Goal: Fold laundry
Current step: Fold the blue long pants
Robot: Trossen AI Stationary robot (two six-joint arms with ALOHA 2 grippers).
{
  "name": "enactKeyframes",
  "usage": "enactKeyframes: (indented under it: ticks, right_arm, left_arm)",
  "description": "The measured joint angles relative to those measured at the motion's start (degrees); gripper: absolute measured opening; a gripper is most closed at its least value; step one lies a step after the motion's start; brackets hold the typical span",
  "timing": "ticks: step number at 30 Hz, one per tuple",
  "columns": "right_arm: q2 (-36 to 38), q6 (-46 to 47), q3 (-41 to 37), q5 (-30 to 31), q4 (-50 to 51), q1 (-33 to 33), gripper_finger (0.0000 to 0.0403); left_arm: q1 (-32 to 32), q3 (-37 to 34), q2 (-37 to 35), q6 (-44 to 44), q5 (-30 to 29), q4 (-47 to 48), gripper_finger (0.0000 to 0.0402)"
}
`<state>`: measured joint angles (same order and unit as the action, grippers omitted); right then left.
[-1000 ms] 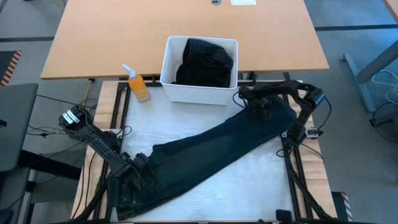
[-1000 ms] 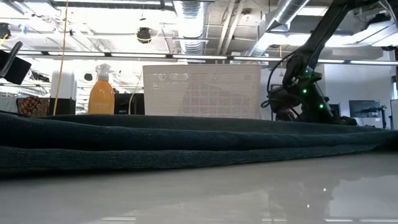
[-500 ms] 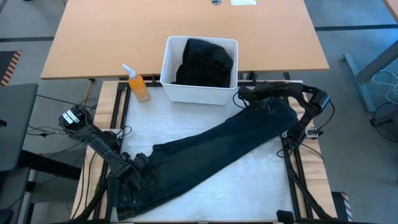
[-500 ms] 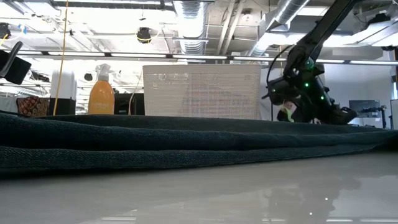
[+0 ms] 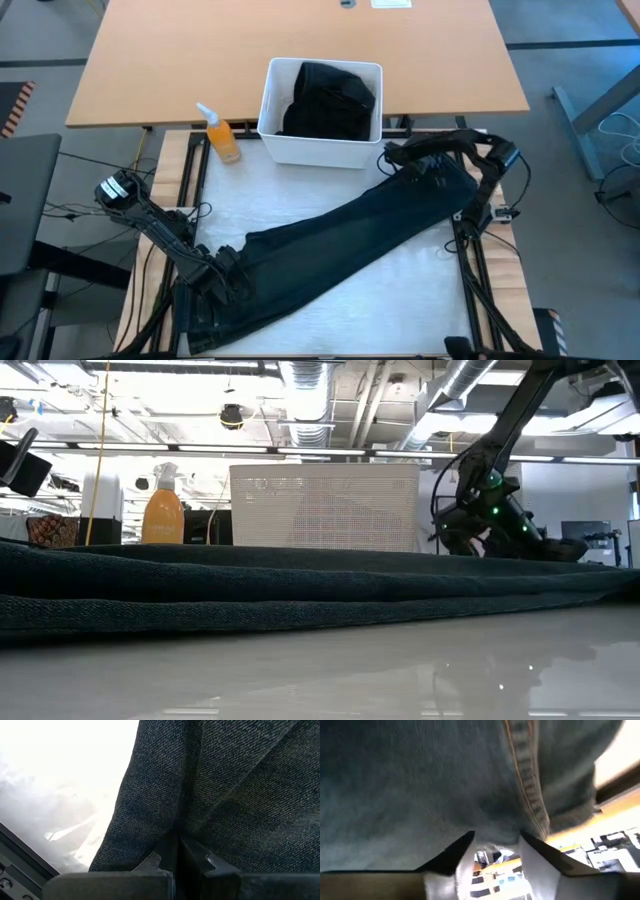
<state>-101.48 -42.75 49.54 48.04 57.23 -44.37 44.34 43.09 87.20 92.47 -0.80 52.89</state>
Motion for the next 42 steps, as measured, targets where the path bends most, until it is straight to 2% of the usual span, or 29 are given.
enactKeyframes:
  ticks: [3, 6, 9, 13, 19, 21, 24, 31, 37, 39, 42]
  right_arm:
    - [-2.8, -2.2, 0.0, 0.0, -2.4, -1.1, 0.0205]
    - [-5.9, -4.6, 0.2, 1.2, -2.3, -1.6, 0.0198]
    - [-7.0, -6.1, 1.0, 3.5, -2.1, -1.2, 0.0146]
    - [-6.1, -8.3, 3.3, 4.8, -0.3, 0.5, 0.0026]
    - [-2.8, -12.2, 6.7, 9.9, 3.9, 1.0, 0.0014]
    - [-1.7, -12.3, 7.9, 7.6, 3.5, 0.2, 0.0012]
    - [-1.6, -12.8, 8.3, 0.6, 2.2, -0.9, 0.0028]
    - [-2.9, -16.0, 8.1, -0.5, 1.8, -1.8, 0.014]
    - [-2.9, -19.9, 6.7, -3.3, -2.8, -3.6, 0.0234]
    - [-2.9, -20.8, 6.2, -3.9, -2.7, -4.4, 0.0246]
    - [-3.7, -23.4, 6.1, -3.9, -2.2, -4.6, 0.0244]
  left_arm:
    - [0.0, 0.0, 0.0, 0.2, 0.1, 0.0, 0.0]
    - [0.0, 0.0, 0.0, 0.2, 0.1, -0.1, 0.0]
    - [0.0, 0.0, 0.0, -0.1, 0.1, 0.0, 0.0]
    - [-0.1, 0.0, 0.0, -0.9, 0.1, 0.1, 0.0]
    - [-0.1, 0.0, 0.0, -1.1, 0.1, 0.1, 0.0]
    - [-0.1, 0.0, 0.0, -1.1, 0.1, 0.1, 0.0]
    - [-0.1, 0.0, 0.0, -1.1, 0.1, 0.1, 0.0]
    - [-0.1, 0.0, 0.0, -0.9, 0.1, 0.1, 0.0]
    - [-0.1, 0.0, 0.0, -0.9, 0.0, 0.1, 0.0]
    - [-0.1, 0.0, 0.0, -0.9, -0.1, 0.1, 0.0]
    - [-0.1, 0.0, 0.0, -0.9, -0.4, 0.1, 0.0]
